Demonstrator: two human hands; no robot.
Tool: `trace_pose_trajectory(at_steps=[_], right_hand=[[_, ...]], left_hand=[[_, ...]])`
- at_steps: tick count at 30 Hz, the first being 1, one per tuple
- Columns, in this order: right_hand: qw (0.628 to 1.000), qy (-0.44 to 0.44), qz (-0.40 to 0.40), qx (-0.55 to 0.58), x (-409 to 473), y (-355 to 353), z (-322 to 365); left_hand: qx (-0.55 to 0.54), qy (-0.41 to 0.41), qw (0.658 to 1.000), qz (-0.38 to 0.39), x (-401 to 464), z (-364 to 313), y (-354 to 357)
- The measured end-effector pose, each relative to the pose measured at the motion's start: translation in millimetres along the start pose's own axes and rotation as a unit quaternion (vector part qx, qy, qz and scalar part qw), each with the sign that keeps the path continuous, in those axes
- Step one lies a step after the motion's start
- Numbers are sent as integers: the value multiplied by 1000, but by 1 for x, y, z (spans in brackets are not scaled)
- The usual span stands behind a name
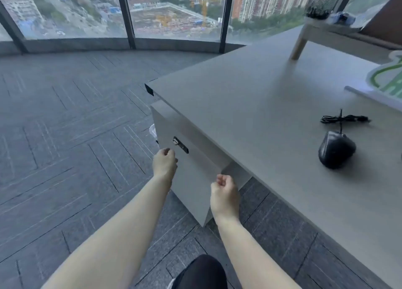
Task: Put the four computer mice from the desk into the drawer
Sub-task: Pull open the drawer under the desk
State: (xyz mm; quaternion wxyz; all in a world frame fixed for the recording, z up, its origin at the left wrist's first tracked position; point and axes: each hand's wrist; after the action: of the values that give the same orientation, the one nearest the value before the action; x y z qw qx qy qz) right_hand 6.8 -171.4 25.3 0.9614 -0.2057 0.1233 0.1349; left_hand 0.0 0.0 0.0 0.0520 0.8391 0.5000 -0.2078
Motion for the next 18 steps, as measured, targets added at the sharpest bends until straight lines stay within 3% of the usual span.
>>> trace_pose_trajectory(at_steps=[4, 11, 18], right_hand=[[999, -5, -37, 19, 7, 6, 0], [997, -9, -71, 7, 15, 15, -10], [999, -26, -27, -23, 11, 5, -12]], left_hand=[[-48, -54, 997, -8, 20, -8, 17], [-63, -72, 995, -24, 52, -4, 33], [-109, -78, 990, -39, 53, 0, 25]])
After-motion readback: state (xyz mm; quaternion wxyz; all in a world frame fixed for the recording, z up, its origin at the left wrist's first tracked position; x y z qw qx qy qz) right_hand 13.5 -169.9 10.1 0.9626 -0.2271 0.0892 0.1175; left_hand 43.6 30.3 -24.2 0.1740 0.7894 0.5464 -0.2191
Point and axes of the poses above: each hand's wrist, its own x-axis towards the middle knuckle, its own y-axis out of the palm, z = x × y, and after that the axes turned 1 degree about -z, right-handed
